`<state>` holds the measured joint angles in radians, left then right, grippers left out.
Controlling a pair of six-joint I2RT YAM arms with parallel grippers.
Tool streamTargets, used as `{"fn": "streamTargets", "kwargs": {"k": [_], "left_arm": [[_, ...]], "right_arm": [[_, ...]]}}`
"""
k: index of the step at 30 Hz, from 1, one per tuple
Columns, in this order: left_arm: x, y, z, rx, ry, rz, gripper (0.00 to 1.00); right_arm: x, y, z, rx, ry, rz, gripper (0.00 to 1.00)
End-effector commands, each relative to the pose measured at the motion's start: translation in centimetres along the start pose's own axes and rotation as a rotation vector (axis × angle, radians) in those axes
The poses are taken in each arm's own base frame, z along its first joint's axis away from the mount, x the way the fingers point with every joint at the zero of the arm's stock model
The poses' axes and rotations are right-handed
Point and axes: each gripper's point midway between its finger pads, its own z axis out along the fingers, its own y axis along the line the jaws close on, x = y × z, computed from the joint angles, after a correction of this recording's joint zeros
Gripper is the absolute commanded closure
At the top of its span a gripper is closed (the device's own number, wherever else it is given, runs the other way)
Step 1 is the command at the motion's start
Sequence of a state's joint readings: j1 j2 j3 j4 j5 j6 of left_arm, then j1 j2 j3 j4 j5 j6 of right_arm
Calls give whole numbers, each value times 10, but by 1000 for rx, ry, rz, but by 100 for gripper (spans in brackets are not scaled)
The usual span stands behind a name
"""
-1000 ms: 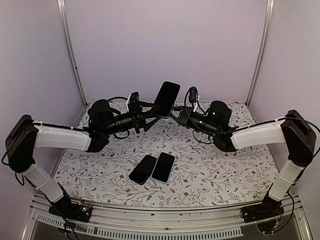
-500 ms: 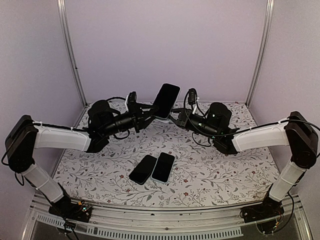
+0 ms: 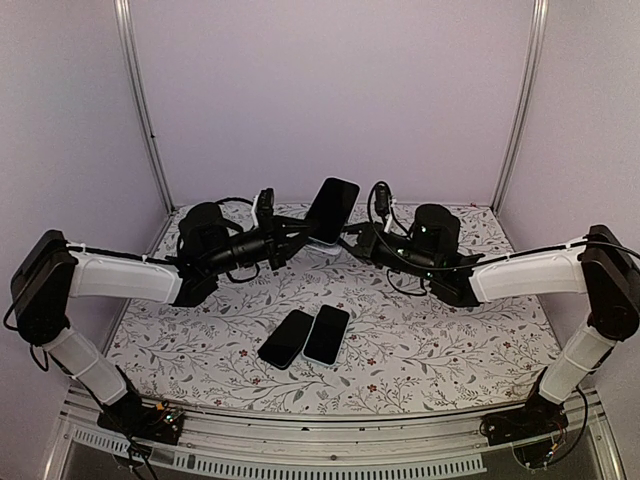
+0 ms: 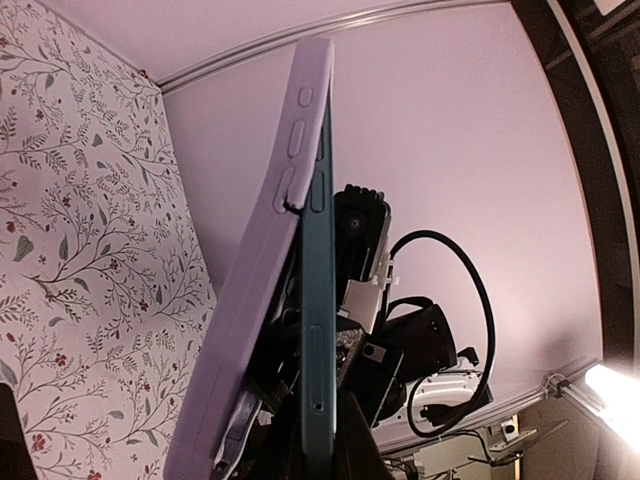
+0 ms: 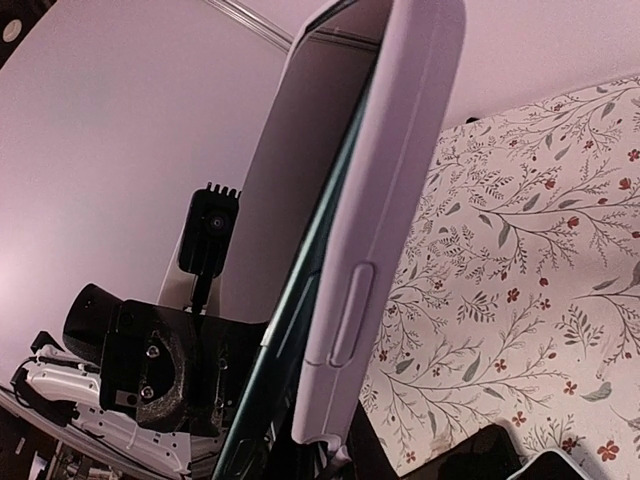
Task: Take the phone out of the phone case
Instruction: Remove the phone case from the phone, then place the phone case at the center of the board.
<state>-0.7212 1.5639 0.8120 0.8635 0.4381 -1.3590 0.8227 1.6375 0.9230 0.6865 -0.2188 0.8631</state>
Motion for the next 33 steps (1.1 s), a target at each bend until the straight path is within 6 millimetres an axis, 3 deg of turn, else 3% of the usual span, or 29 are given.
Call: {"fn": "streamTargets", "kwargs": {"k": [1, 8, 19, 25, 33], "left_arm": [[-5, -29, -1, 74, 6, 114, 100], [-5, -47, -2, 102, 22, 174, 100], [-9, -40, -8, 58, 10, 181, 100], [-17, -31, -15, -19, 0, 220, 100], [-25, -22, -24, -85, -10, 255, 100]], "right_arm": [[-15, -24, -9, 92, 20, 43, 100], [-22, -58, -16, 213, 44, 48, 100], [-30, -91, -34, 349, 116, 5, 100], [-30, -131, -67, 459, 218, -6, 100], [-49, -196, -121, 622, 330, -30, 100]]}}
